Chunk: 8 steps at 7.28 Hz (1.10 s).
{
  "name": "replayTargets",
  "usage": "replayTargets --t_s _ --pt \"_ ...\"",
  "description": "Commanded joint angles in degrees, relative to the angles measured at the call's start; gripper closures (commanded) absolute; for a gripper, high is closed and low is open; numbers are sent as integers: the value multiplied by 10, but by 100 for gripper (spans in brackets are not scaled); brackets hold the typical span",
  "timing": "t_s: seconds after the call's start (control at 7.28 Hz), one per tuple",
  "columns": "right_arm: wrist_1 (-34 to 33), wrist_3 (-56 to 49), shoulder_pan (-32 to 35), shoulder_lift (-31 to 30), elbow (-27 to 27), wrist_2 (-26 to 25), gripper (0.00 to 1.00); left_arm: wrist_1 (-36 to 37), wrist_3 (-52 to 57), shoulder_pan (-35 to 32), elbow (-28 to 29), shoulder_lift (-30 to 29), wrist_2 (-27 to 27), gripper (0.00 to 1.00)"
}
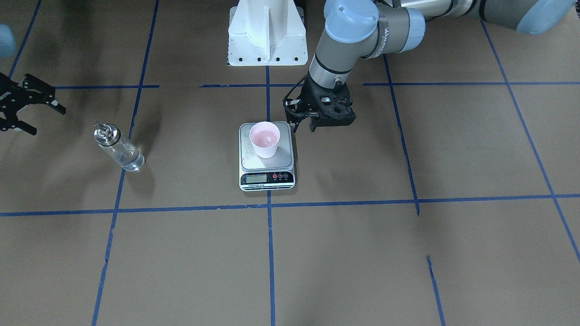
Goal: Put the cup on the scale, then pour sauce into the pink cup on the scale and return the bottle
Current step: 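Release the cup and lift the left gripper away while the right gripper approaches the bottle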
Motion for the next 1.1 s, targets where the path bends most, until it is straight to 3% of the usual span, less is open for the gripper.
replayTargets --t_s 0.0,0.55,0.69,0.96 --pt "5 144 -143 -13 78 -147 0 0 44 -24 2 14 0 47" --pt "4 232 -250 -59 111 -376 4 -4 91 -56 -1 45 5 46" --pt "4 272 -308 -57 111 -481 6 -3 127 -62 -12 57 3 46" --pt "-41 275 -366 -36 110 -625 0 -4 130 -66 -25 71 3 46"
